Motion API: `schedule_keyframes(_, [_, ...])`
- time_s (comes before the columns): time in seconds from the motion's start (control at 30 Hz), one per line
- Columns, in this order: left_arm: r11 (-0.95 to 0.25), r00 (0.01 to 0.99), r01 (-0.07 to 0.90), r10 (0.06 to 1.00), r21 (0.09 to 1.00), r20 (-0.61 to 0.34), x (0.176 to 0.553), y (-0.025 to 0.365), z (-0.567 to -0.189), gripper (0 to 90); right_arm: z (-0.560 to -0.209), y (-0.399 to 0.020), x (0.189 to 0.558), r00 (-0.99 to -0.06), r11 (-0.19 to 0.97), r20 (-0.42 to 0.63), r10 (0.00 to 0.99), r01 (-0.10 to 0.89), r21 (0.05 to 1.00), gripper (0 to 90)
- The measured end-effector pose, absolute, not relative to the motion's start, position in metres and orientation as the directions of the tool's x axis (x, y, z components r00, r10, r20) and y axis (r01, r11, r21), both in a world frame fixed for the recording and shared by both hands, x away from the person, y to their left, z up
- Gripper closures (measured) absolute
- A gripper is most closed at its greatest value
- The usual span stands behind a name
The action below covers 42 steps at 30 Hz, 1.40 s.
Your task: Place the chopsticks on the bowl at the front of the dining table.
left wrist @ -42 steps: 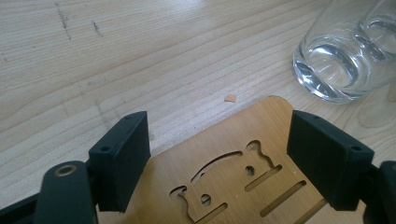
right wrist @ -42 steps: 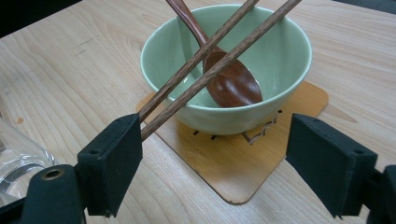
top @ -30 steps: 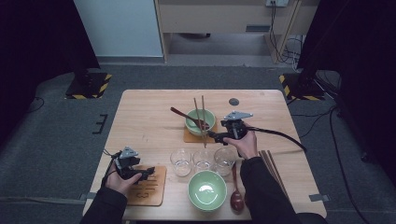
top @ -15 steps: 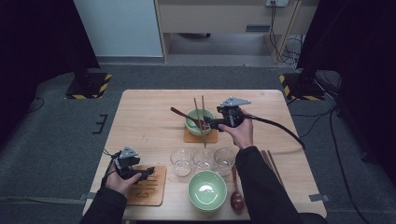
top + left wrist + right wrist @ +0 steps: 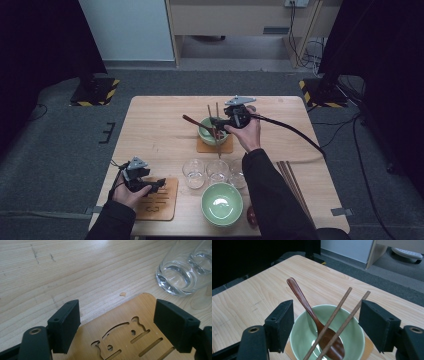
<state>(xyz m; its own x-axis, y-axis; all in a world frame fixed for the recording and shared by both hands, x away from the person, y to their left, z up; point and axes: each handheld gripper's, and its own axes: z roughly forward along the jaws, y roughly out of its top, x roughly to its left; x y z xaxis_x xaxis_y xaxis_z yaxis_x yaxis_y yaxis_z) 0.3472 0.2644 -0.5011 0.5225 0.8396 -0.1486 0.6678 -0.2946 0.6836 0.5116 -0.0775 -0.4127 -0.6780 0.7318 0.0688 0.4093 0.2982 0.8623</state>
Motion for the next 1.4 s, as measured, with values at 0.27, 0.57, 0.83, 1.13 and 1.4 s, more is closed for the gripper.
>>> schedule_keyframes(0.27, [-0.296, 0.524, 0.666, 0.839, 0.685, -0.147, 0.347, 0.264, -0.501, 21.0, -0.429, -0.063, 0.519, -0.666, 0.342, 0.01, 0.746, 0.396, 0.852, 21.9])
schedule_keyframes(0.57, [-0.296, 0.525, 0.665, 0.838, 0.686, -0.148, 0.347, 0.264, -0.501, 21.0, -0.445, -0.057, 0.526, -0.648, 0.41, -0.061, 0.759, 0.403, 0.818, 17.9])
schedule_keyframes(0.83, [-0.295, 0.524, 0.665, 0.839, 0.686, -0.147, 0.347, 0.265, -0.501, 21.0, -0.458, -0.053, 0.531, -0.634, 0.456, -0.105, 0.766, 0.421, 0.785, 17.6])
schedule_keyframes(1.13, [-0.297, 0.526, 0.664, 0.838, 0.686, -0.146, 0.347, 0.265, -0.501, 20.9, -0.465, -0.052, 0.536, -0.607, 0.445, -0.099, 0.788, 0.452, 0.773, 19.4])
schedule_keyframes(1.4, [-0.297, 0.525, 0.665, 0.838, 0.685, -0.146, 0.348, 0.266, -0.501, 20.9, -0.471, -0.055, 0.542, -0.588, 0.44, -0.102, 0.802, 0.467, 0.767, 20.1])
